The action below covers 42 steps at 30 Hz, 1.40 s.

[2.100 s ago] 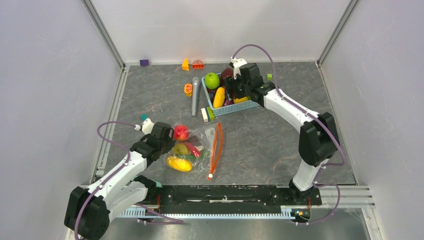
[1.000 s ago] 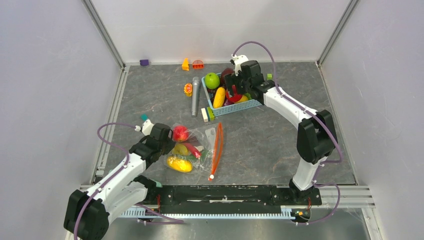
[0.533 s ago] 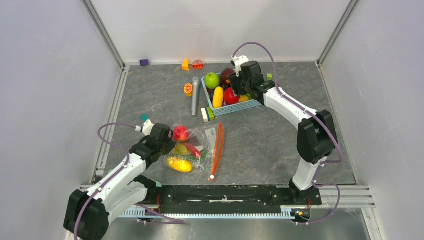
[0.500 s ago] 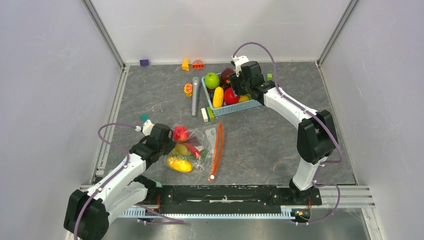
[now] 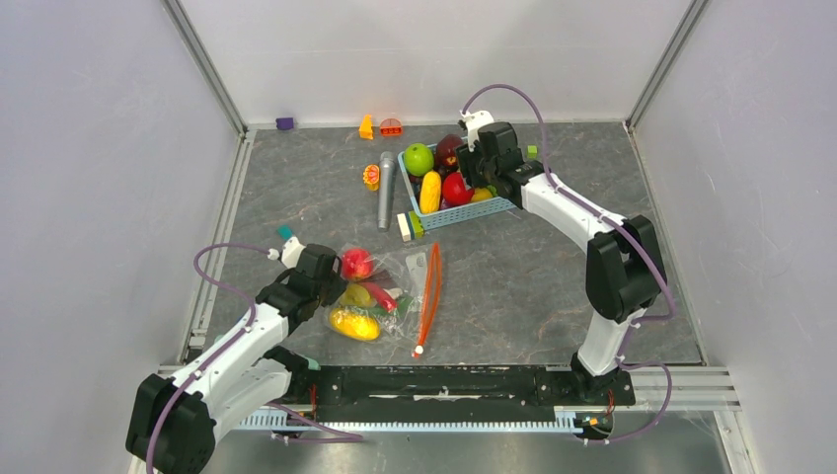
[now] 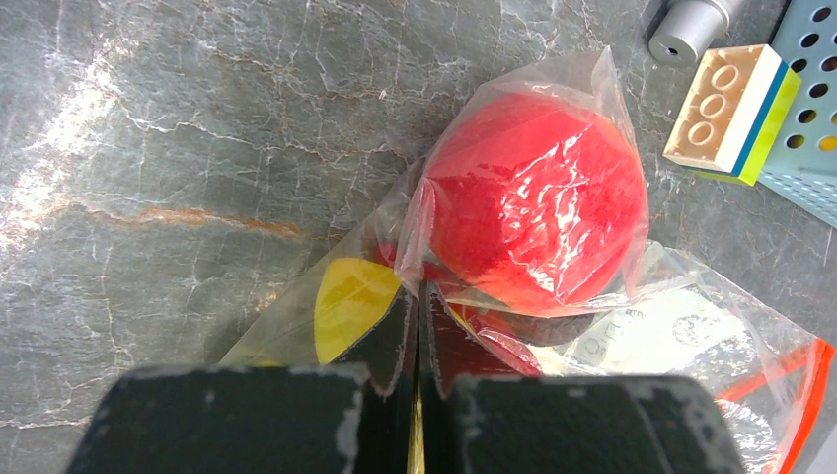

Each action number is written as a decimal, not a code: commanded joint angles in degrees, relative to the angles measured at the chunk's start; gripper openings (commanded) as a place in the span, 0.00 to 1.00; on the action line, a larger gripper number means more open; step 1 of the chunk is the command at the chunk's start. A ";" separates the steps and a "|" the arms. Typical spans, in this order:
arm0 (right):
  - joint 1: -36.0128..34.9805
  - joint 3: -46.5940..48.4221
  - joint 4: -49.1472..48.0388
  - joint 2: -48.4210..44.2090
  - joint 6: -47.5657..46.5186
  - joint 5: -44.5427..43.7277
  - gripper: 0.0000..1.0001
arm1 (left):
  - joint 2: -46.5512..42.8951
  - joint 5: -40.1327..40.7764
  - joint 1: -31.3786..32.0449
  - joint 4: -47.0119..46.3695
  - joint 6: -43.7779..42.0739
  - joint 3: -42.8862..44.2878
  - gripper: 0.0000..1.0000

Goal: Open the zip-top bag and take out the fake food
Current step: Place the fake fruit in the bin, then pick up the fake vegetable from the zipper food storage bag.

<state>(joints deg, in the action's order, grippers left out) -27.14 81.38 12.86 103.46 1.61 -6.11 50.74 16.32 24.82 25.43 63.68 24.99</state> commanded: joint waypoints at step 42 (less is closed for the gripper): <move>-9.73 -51.83 -18.96 -43.81 20.66 27.00 0.44 | 1.13 -1.80 -0.17 -3.10 -0.75 -0.13 0.02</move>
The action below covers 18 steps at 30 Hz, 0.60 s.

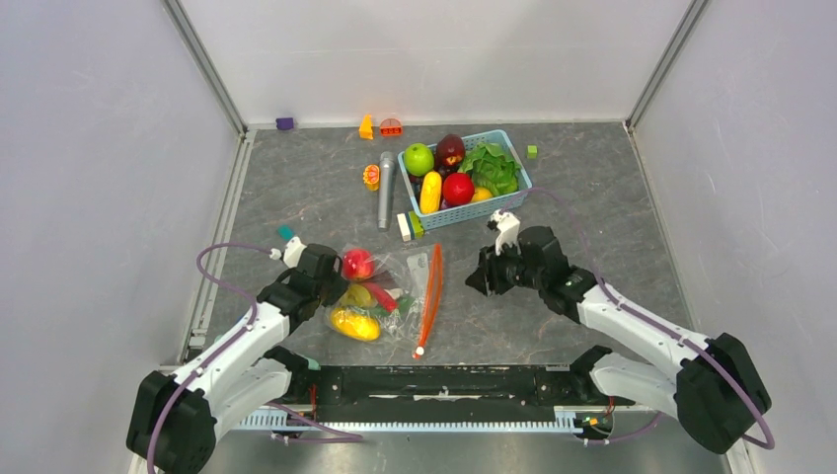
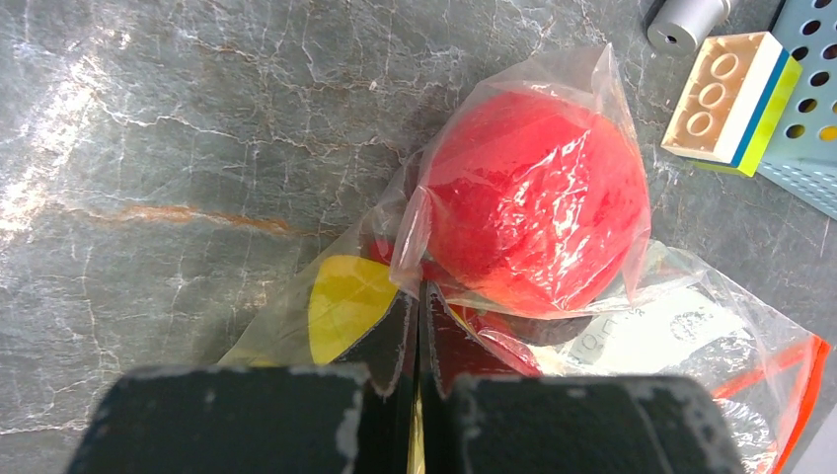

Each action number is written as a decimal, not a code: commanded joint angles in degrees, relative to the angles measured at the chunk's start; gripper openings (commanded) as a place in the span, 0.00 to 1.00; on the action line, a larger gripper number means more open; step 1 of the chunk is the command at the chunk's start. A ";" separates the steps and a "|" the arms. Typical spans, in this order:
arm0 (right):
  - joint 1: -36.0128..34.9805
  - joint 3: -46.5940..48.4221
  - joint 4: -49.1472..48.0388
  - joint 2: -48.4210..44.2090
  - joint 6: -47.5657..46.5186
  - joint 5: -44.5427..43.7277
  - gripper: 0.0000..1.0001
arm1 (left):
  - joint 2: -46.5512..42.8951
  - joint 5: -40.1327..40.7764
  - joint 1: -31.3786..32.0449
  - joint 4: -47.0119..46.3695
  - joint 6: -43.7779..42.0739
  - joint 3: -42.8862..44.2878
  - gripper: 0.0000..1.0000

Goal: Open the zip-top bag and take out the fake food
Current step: Pick up the fake vegetable from the zipper food storage bag.

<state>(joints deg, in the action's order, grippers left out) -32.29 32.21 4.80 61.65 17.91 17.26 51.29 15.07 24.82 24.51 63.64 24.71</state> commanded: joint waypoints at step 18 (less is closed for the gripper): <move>-16.81 -6.25 -27.59 8.14 10.30 -1.95 0.38 | 0.40 -1.86 -0.19 -2.52 -1.50 -0.47 0.02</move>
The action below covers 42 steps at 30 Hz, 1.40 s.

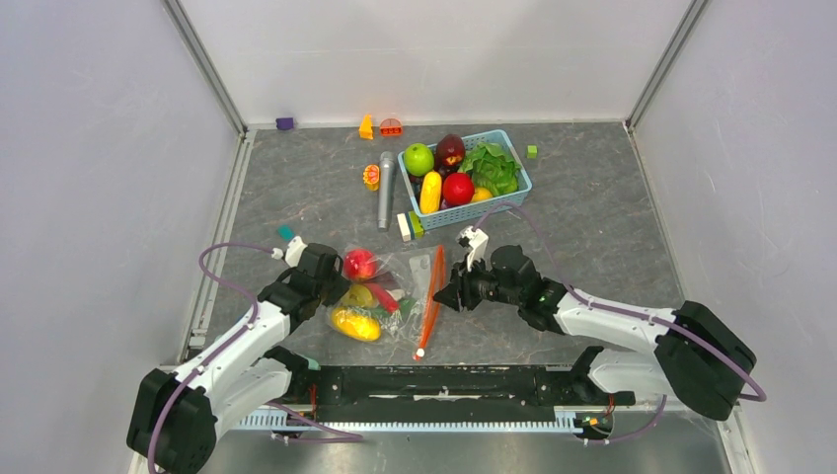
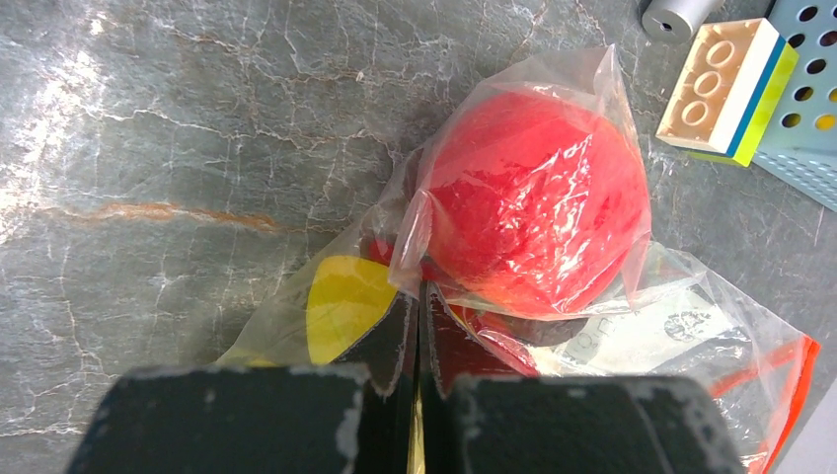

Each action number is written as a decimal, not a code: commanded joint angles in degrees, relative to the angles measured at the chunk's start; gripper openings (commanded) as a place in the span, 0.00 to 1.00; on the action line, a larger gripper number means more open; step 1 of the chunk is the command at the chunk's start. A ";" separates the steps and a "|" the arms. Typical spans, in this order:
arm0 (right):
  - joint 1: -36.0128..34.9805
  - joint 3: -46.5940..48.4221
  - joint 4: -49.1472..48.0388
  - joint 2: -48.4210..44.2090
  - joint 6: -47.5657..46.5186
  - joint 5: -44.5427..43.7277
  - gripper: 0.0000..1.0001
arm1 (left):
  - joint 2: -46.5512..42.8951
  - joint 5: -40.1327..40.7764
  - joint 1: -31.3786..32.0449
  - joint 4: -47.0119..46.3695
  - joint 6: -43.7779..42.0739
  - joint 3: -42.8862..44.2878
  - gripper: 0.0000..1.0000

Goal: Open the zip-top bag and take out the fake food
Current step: Pick up the fake vegetable from the zipper food storage bag.

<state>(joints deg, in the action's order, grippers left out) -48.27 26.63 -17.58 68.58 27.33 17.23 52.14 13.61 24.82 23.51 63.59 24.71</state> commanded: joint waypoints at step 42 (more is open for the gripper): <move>-5.96 0.15 -8.65 7.24 0.13 -4.99 0.37 | 0.78 -2.68 -0.12 -4.96 -2.52 -1.94 0.02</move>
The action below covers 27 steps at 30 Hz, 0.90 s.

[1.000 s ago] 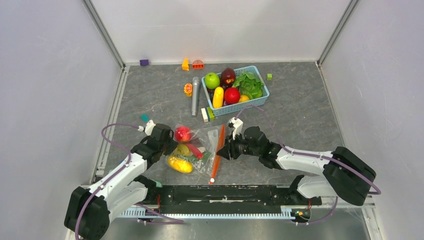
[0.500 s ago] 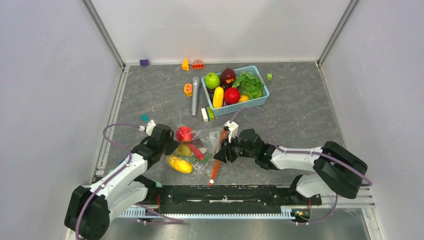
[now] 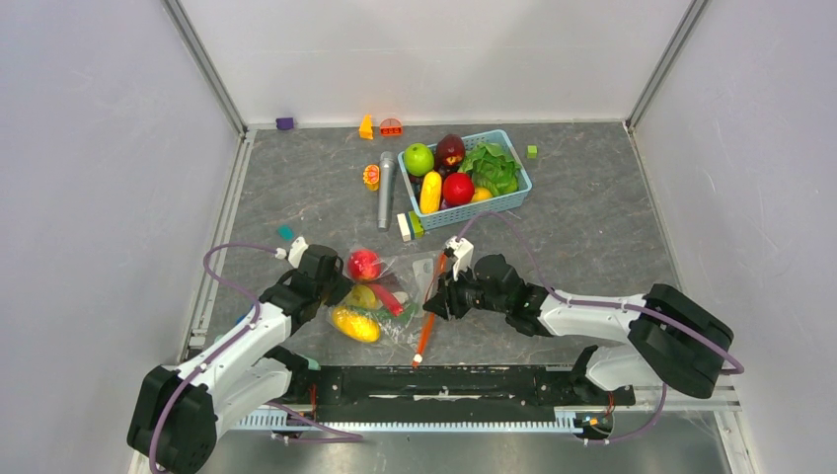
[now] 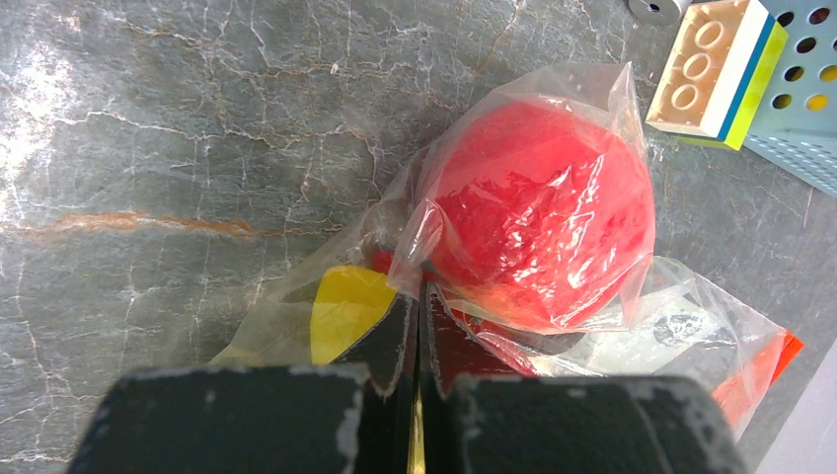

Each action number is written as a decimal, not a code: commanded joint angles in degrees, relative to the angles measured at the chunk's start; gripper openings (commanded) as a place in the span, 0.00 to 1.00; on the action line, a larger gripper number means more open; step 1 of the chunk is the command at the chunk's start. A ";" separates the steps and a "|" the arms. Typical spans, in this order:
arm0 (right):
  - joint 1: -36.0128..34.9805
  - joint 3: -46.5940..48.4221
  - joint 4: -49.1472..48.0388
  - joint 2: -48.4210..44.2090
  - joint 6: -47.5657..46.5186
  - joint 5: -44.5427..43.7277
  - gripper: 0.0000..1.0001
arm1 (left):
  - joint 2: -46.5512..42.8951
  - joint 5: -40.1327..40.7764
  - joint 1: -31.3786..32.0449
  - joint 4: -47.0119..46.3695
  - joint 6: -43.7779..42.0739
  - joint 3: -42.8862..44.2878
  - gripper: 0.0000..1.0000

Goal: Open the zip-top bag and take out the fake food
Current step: Pick up the fake vegetable from the zipper food storage bag.

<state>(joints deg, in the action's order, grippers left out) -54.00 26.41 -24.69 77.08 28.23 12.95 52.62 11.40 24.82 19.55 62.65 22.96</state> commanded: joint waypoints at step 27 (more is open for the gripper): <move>-0.15 -3.74 -2.21 -4.83 -3.67 -0.51 0.11 | 0.10 -0.59 -0.16 -1.03 -1.52 0.15 0.02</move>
<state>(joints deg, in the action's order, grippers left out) -54.00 22.57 -25.19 72.53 26.06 12.95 52.62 11.38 24.82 19.55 62.50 22.96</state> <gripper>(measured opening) 0.140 0.026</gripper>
